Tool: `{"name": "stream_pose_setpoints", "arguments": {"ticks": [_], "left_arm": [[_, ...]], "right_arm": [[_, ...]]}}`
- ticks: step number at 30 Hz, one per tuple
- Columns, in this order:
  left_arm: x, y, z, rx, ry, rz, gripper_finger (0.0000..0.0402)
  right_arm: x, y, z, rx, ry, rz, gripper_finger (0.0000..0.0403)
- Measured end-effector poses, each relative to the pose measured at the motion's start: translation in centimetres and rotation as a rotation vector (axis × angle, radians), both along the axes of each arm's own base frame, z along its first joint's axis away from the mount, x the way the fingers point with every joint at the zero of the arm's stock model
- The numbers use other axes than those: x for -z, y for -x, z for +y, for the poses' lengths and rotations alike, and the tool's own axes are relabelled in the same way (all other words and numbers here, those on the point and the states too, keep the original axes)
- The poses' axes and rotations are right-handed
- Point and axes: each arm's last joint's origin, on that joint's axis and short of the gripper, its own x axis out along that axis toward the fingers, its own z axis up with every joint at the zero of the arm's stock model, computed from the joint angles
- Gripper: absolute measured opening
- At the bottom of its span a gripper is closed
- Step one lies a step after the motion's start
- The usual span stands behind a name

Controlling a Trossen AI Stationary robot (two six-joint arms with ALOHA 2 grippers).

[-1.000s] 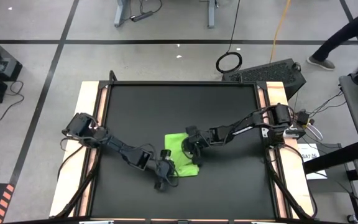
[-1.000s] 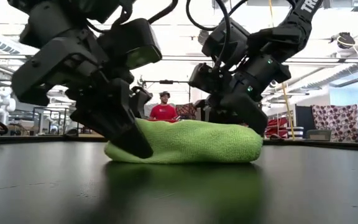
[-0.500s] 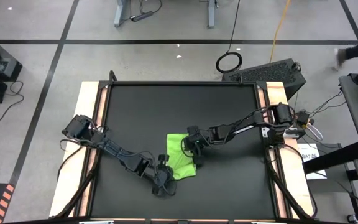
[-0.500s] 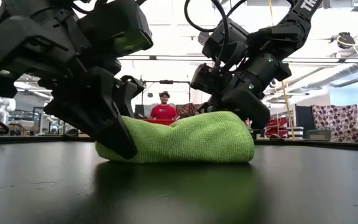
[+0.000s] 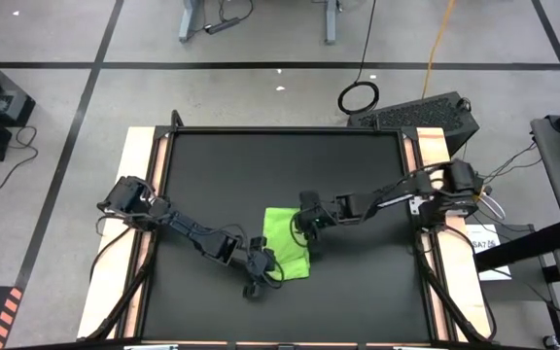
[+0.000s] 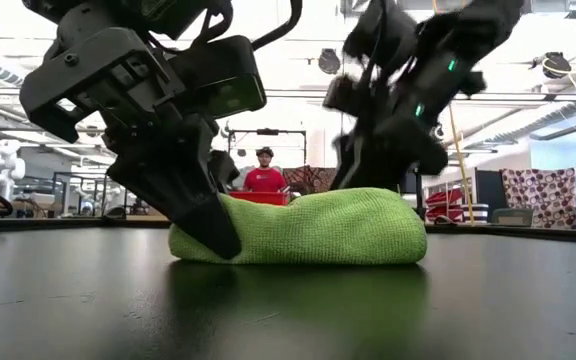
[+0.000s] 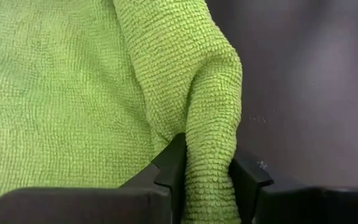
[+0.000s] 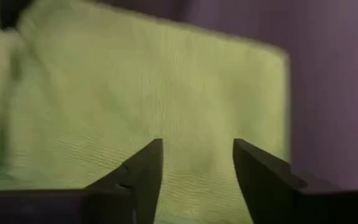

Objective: Roll towel
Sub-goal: Roll the green towel on the table

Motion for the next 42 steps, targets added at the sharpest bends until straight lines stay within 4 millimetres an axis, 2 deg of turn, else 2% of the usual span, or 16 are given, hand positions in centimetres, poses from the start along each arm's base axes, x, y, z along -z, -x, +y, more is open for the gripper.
{"name": "stream_pose_setpoints", "arguments": {"ticks": [5,10,15,20,27,32,38,42], "left_arm": [[0.0,-0.1,0.3,-0.003,0.001,0.002,0.0075],[0.1,-0.3,0.7,0.001,0.018,0.006,0.0045],[0.1,-0.5,1.3,-0.006,0.032,0.005,0.0030],[0.1,-0.7,1.8,-0.020,0.040,0.008,0.0028],[0.1,-0.7,1.8,-0.014,0.054,0.017,0.0028],[0.2,-0.6,1.9,-0.013,0.053,0.026,0.0027],[0.2,-0.6,1.8,-0.012,0.053,0.029,0.0027],[0.2,-0.6,1.8,-0.009,0.058,0.032,0.0027]], "right_arm": [[-2.4,1.3,2.2,-0.030,0.071,-0.015,0.0214],[-3.9,2.3,5.8,-0.119,0.074,-0.079,0.0219],[-3.5,2.7,9.9,-0.237,0.063,-0.133,0.0220],[-0.9,3.0,12.8,-0.240,0.169,-0.119,0.0237],[2.8,3.0,14.1,-0.164,0.347,-0.091,0.0255],[4.1,2.8,14.3,-0.158,0.323,-0.066,0.0241],[4.9,2.9,14.1,-0.128,0.258,-0.032,0.0202],[5.2,2.9,12.9,-0.082,0.080,0.015,0.0145]]}}
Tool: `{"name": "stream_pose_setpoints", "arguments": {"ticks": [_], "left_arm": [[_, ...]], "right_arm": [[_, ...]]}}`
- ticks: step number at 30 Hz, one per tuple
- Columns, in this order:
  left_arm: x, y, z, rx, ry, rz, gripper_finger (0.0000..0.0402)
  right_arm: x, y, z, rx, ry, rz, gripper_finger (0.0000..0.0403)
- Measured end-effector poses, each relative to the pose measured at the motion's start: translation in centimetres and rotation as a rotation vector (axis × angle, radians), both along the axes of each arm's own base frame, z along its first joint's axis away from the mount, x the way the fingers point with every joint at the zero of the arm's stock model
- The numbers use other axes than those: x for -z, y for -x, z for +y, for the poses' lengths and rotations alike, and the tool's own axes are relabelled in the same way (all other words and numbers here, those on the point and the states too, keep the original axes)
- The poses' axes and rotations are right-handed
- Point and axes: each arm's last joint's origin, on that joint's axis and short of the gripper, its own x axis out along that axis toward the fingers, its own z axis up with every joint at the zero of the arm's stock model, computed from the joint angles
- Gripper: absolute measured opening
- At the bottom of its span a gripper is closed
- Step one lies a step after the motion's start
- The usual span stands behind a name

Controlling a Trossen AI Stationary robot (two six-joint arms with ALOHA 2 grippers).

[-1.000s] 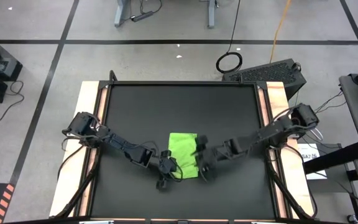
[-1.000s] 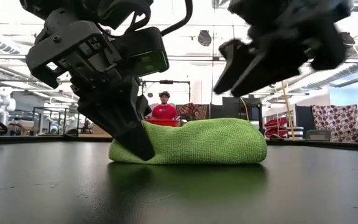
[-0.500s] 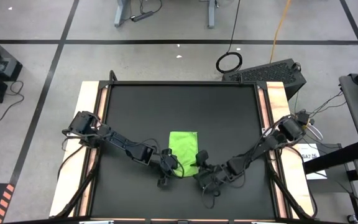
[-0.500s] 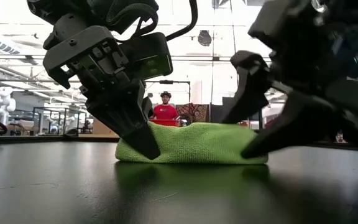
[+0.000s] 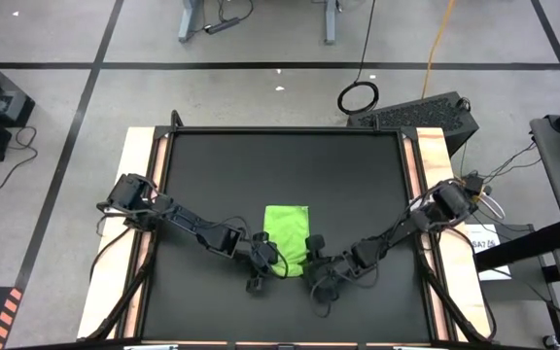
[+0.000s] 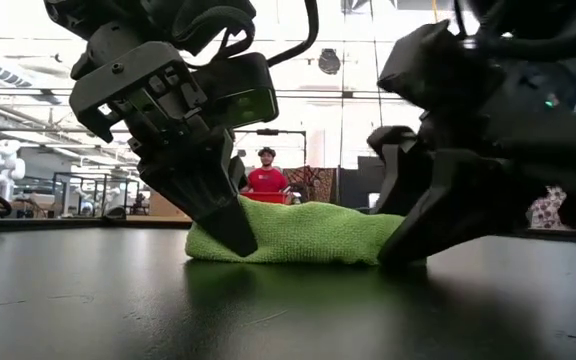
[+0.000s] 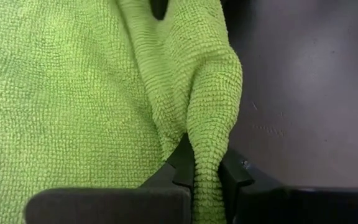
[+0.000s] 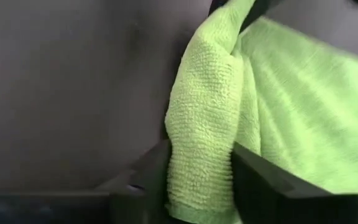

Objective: Roll towel
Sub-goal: Roll the green towel on the table

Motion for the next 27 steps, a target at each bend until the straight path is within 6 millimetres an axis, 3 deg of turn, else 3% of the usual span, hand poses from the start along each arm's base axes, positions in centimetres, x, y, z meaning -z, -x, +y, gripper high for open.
{"name": "stream_pose_setpoints", "arguments": {"ticks": [8,15,23,27], "left_arm": [[0.0,-0.1,0.0,-0.012,0.105,0.035,0.0027],[-0.1,-0.5,1.0,-0.062,0.229,0.074,0.0027],[-0.1,-0.6,1.5,-0.096,0.288,0.102,0.0027],[-0.1,-0.6,1.4,-0.072,0.281,0.092,0.0052]], "right_arm": [[-1.0,0.7,-2.2,0.043,-0.330,0.045,0.0012],[-1.2,1.0,-4.5,0.165,-0.557,0.118,0.0022],[-1.1,0.6,-5.7,0.195,-0.705,0.166,0.0020],[-1.1,0.5,-6.5,0.206,-0.750,0.191,0.0020]]}}
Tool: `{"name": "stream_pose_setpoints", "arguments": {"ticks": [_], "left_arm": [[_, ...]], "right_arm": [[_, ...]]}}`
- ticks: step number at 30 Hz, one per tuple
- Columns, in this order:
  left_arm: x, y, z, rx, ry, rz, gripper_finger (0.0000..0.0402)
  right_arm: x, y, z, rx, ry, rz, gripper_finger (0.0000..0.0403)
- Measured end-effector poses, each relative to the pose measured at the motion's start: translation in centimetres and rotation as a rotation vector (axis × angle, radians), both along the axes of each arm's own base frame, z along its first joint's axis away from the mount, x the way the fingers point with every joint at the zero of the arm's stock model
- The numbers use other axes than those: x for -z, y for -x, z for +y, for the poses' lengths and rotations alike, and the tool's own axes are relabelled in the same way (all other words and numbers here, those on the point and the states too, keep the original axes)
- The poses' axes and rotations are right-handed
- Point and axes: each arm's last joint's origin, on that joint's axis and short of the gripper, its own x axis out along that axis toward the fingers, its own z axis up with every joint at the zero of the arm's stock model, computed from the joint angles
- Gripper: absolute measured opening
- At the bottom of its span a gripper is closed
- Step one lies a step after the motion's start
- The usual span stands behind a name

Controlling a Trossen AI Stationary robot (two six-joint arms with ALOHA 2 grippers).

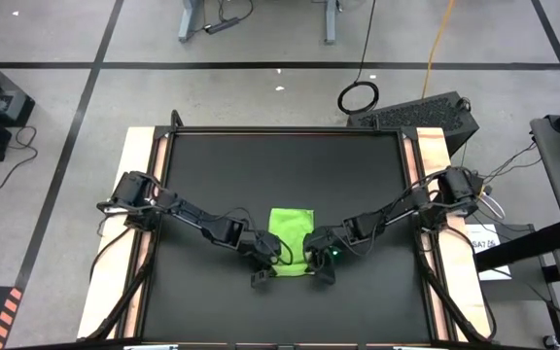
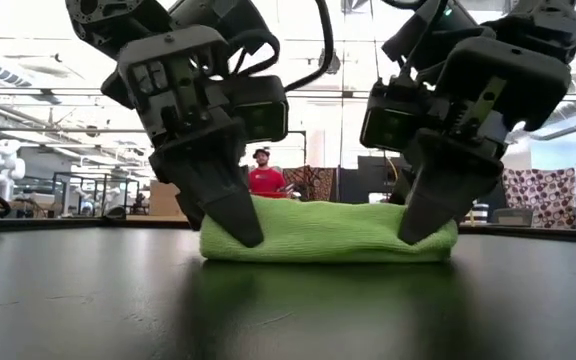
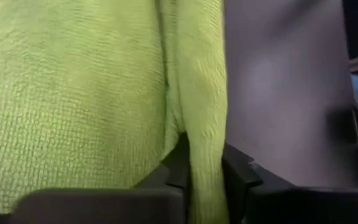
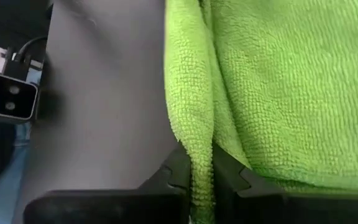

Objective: Roll towel
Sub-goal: Roll the green towel on the table

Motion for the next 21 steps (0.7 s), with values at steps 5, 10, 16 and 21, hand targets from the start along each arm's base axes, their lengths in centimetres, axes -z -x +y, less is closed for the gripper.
{"name": "stream_pose_setpoints", "arguments": {"ticks": [5,10,16,21], "left_arm": [[-1.6,0.1,-0.7,0.087,-0.067,-0.101,0.0137],[-4.6,1.0,-2.3,0.120,-0.358,-0.250,0.0192],[-5.6,3.1,-7.2,0.325,-0.774,-0.460,0.0198],[-3.8,3.7,-10.2,0.490,-0.997,-0.560,0.0198]], "right_arm": [[0.0,0.0,-0.4,-0.006,-0.051,0.029,0.0020],[0.0,0.1,-0.5,-0.008,-0.066,0.039,0.0020],[0.0,0.0,-0.5,-0.007,-0.068,0.030,0.0020],[-0.1,-0.1,-0.6,-0.001,-0.068,0.025,0.0020]]}}
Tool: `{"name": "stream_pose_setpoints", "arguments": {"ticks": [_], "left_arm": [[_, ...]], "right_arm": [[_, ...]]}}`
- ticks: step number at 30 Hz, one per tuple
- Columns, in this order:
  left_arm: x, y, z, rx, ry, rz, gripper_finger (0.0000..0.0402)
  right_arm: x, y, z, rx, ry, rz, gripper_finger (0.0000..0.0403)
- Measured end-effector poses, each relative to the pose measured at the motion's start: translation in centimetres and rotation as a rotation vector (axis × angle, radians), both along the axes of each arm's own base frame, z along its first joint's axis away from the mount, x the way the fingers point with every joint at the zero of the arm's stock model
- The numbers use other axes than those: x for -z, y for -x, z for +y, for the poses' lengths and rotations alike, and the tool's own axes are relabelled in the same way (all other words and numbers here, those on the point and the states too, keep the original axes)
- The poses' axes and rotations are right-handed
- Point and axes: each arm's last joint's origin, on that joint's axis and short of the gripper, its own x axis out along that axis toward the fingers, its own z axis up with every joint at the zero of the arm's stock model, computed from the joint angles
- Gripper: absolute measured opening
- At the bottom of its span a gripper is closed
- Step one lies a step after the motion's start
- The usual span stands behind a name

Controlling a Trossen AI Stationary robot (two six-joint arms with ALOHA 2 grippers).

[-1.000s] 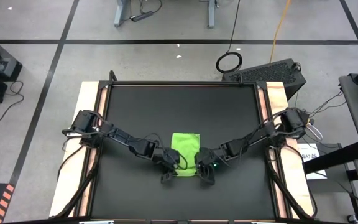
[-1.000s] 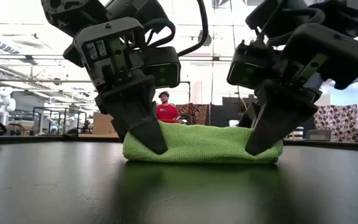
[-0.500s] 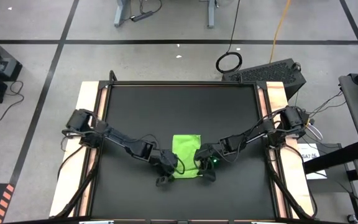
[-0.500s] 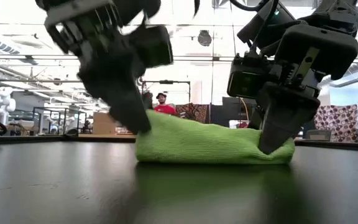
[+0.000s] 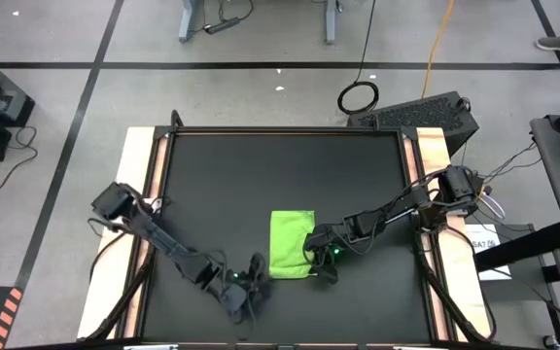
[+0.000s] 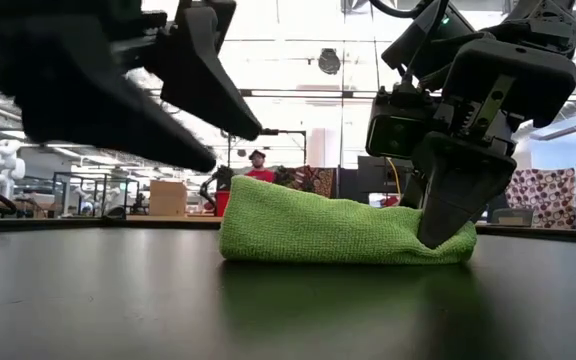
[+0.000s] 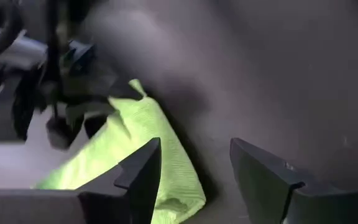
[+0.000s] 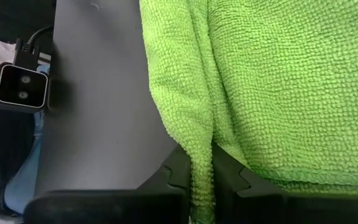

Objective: Roll towel
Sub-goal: Roll the green towel on the table

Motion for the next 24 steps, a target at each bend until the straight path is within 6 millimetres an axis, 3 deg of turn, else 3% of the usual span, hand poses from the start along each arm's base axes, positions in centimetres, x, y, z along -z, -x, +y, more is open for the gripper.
{"name": "stream_pose_setpoints", "arguments": {"ticks": [6,13,24], "left_arm": [[2.4,-0.4,-0.1,-0.002,-0.125,0.011,0.0199],[2.8,-1.3,1.6,-0.054,-0.141,0.040,0.0199],[3.4,-2.2,4.1,-0.053,0.077,0.211,0.0199]], "right_arm": [[-0.1,-0.1,-0.1,0.014,-0.006,-0.006,0.0020],[-0.1,-0.1,-0.1,0.016,-0.005,-0.011,0.0020],[-0.1,-0.2,-0.1,0.023,-0.001,-0.018,0.0020]]}}
